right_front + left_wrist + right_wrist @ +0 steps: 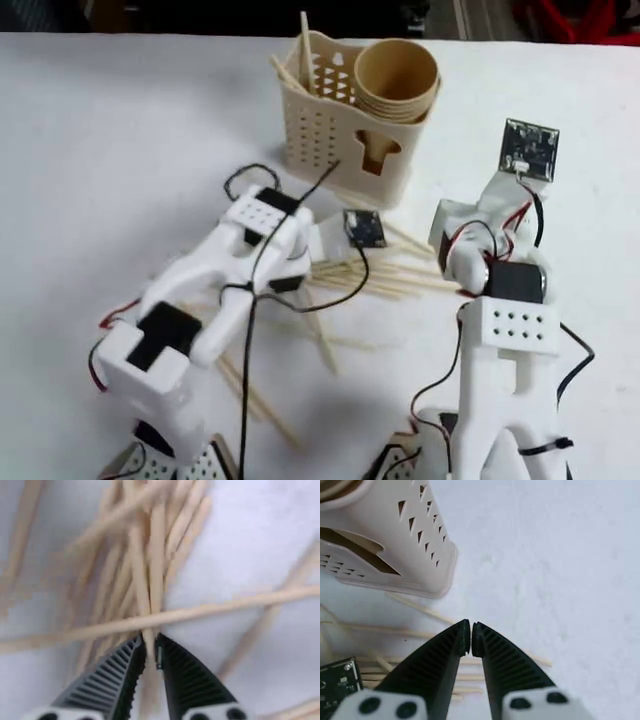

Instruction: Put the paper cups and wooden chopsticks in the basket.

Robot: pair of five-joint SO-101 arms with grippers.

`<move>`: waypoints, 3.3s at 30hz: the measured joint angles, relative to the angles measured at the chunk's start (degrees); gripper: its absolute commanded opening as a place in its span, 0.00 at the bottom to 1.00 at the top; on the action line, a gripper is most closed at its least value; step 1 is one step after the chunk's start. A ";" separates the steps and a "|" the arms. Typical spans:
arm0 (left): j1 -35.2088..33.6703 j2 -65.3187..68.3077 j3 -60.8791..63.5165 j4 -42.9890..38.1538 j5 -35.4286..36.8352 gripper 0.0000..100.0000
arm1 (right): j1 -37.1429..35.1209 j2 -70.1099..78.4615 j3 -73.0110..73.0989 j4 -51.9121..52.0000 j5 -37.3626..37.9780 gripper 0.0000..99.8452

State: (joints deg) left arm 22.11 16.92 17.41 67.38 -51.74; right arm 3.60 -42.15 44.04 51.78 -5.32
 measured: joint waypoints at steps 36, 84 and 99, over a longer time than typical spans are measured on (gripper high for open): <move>-11.43 -53.80 12.75 15.03 3.34 0.02 | 0.00 0.00 0.00 0.00 0.00 0.02; -2.90 -16.18 -15.30 -59.34 44.31 0.02 | -0.09 0.00 0.00 0.00 0.00 0.02; -4.04 -11.78 -21.27 -44.48 44.84 0.15 | -0.09 0.00 0.00 0.00 0.00 0.02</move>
State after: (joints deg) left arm 18.07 5.14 -3.87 22.90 -6.90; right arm 3.52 -42.15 44.04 51.78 -5.32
